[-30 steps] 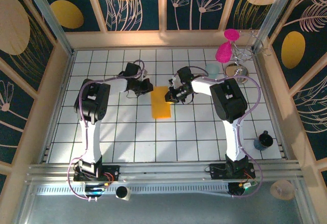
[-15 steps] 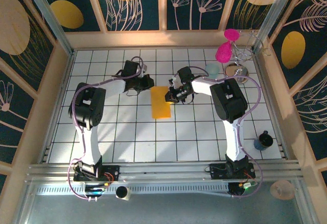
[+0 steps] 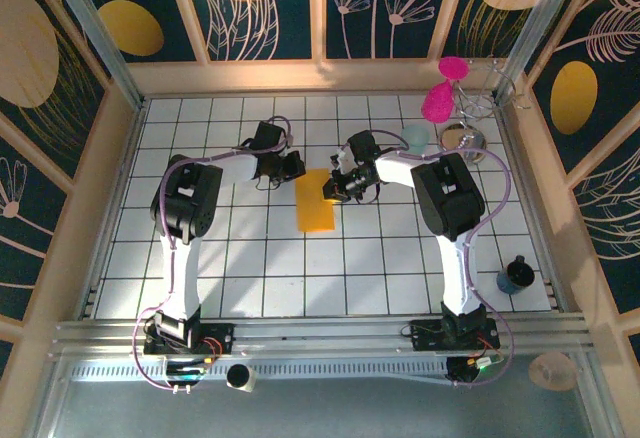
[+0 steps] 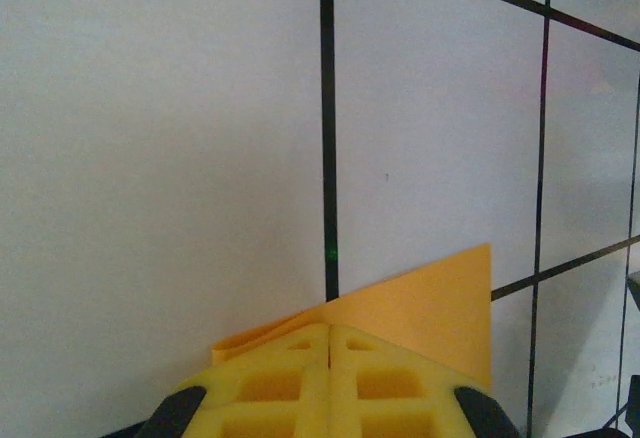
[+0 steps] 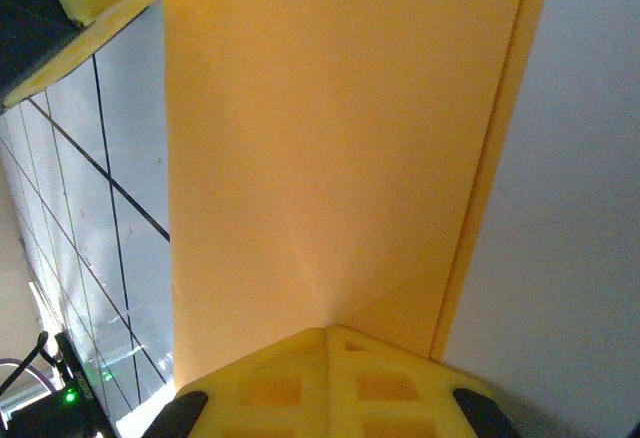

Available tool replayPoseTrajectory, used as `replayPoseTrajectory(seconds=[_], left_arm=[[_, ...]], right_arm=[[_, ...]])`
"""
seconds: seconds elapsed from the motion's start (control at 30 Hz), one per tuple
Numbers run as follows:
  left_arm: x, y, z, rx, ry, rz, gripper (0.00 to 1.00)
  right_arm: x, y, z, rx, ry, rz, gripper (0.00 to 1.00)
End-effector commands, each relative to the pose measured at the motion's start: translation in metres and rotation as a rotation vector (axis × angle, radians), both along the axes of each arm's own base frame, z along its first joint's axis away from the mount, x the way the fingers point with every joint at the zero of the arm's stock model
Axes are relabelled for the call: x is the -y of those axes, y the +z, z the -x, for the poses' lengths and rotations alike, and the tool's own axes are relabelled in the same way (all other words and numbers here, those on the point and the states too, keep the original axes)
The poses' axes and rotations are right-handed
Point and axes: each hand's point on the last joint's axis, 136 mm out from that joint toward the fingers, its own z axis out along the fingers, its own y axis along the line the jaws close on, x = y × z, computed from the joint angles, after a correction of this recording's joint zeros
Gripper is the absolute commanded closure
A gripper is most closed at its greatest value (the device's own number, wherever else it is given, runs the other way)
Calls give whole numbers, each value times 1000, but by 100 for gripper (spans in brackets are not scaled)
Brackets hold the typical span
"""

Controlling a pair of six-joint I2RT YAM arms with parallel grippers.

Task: Fold a paper plane with a square sheet of paper (pick it up from the middle)
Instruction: First fold in half a square sheet of paper at the center of the table.

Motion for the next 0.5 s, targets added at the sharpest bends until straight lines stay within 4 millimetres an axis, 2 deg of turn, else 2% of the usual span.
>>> replayPoseTrajectory(seconds=[0.0, 0.13, 0.27, 0.37, 0.47], left_arm=[[-43, -20, -12, -23, 93, -94, 95], [-76, -17, -28, -8, 159, -103, 95], [-98, 0, -42, 24, 164, -174, 95], [-100, 27, -46, 75, 146, -188, 94], [-85, 49, -35, 90, 116, -87, 94]], right_arm=[[96, -109, 41, -175, -95, 478, 99], [97, -106, 36, -163, -96, 477, 99], [87, -93, 26, -123, -53, 441, 99], [79, -79, 14, -79, -9, 410, 99], [71, -67, 0, -15, 44, 383, 99]])
